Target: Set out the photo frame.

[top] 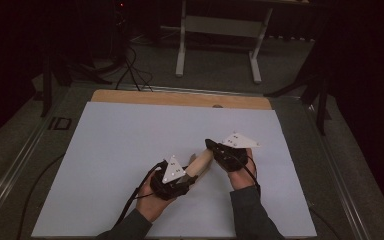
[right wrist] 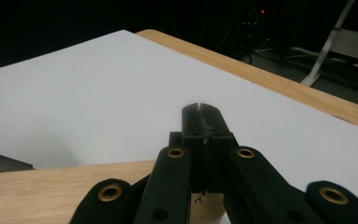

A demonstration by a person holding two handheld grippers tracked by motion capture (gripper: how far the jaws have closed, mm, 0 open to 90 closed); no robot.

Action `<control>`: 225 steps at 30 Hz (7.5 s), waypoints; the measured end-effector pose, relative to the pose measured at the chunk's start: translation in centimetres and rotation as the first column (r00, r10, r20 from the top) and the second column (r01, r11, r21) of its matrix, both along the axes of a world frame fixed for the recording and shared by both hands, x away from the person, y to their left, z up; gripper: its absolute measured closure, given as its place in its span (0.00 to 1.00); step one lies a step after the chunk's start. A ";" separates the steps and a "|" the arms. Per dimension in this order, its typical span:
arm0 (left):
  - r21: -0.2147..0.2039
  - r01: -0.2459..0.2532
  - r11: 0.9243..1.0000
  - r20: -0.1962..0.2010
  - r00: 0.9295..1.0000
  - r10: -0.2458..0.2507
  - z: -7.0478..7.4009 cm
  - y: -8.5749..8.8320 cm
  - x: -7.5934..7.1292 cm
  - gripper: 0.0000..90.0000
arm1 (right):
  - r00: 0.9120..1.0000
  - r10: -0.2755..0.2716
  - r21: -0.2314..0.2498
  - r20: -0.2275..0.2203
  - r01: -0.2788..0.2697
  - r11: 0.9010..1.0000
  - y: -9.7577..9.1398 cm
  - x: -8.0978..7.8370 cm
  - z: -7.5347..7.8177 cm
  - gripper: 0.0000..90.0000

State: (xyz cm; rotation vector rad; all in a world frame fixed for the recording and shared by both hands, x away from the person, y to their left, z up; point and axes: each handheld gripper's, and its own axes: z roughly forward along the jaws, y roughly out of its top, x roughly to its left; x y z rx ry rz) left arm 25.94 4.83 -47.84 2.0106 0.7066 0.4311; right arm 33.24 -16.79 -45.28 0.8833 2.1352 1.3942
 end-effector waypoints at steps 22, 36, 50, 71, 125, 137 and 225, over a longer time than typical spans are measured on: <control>0.070 -0.061 0.996 -0.025 0.998 0.062 -1.0 0.3 0.8 0.64 | 1.000 -0.012 -0.026 -0.007 0.012 1.000 0.2 0.0 -0.2 1.00; 0.084 -0.129 0.988 -0.025 0.991 0.131 -0.9 1.8 2.0 0.63 | 1.000 -0.027 -0.054 -0.012 0.026 0.998 0.2 -0.1 0.0 1.00; 0.065 -0.164 0.984 -0.033 0.985 0.167 -1.0 2.0 2.4 0.63 | 1.000 -0.014 -0.072 -0.021 0.013 0.997 0.2 -0.3 0.3 0.97; 0.029 -0.165 0.986 -0.048 0.985 0.167 -0.7 2.3 2.4 0.65 | 0.976 0.177 -0.076 -0.128 -0.187 0.979 -1.7 -0.1 -0.1 0.36; -0.055 -0.193 0.980 -0.059 0.980 0.189 0.1 6.5 4.4 0.71 | 0.970 0.217 -0.205 -0.107 -0.235 0.950 1.1 0.2 -1.8 0.60; -0.066 -0.161 0.985 -0.070 0.985 0.157 -0.4 6.5 5.1 0.59 | 0.969 0.237 -0.255 -0.073 -0.248 0.935 1.5 0.2 -1.5 0.60; -0.031 -0.227 0.973 -0.183 0.959 0.218 -3.6 8.5 9.3 0.65 | 0.975 0.096 -0.111 -0.199 -0.120 0.987 3.3 5.5 -3.5 0.57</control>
